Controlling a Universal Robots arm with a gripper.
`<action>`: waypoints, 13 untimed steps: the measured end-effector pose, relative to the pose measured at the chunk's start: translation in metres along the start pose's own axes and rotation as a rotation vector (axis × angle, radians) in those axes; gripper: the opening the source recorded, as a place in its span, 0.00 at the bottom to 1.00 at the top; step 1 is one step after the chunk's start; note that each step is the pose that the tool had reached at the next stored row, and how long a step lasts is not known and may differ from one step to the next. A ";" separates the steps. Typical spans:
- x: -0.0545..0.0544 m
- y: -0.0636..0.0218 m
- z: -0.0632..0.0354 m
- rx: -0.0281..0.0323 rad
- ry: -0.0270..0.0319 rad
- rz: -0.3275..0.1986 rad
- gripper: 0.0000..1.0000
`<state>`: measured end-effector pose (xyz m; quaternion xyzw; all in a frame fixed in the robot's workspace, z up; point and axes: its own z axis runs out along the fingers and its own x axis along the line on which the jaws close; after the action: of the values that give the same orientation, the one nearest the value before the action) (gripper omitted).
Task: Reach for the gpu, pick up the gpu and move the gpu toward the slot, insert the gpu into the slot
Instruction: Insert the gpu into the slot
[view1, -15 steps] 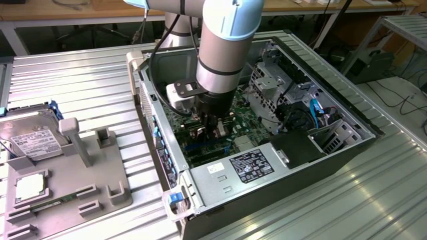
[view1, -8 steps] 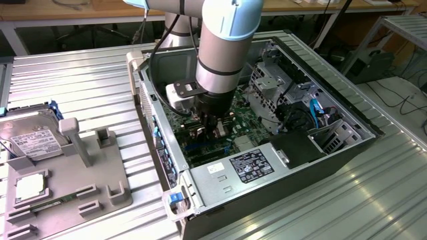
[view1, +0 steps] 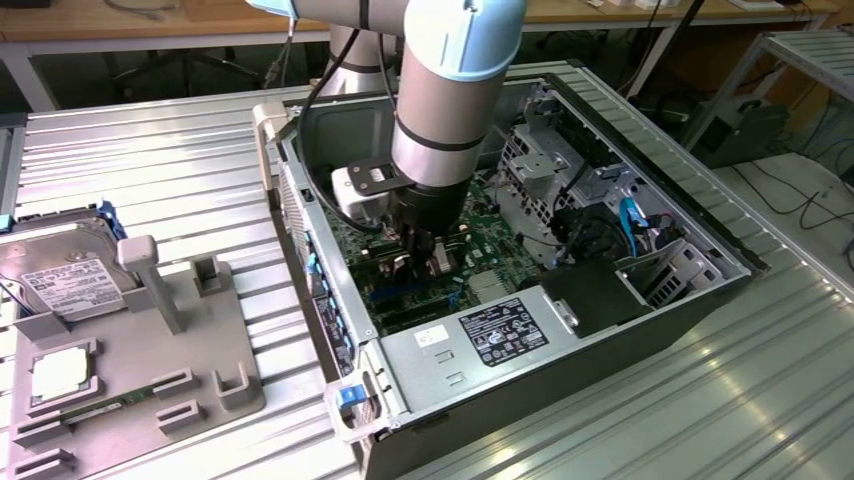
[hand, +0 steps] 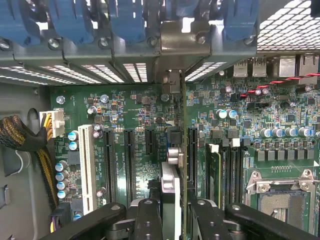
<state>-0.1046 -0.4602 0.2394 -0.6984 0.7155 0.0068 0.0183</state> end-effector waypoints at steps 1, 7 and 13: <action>0.000 -0.0013 0.0000 -0.0004 0.0000 0.000 0.28; 0.000 -0.0079 0.0001 0.0003 0.0001 -0.001 0.28; 0.000 -0.0137 0.0001 0.0002 0.0003 -0.001 0.28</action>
<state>-0.0909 -0.4603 0.2395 -0.6987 0.7152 0.0066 0.0182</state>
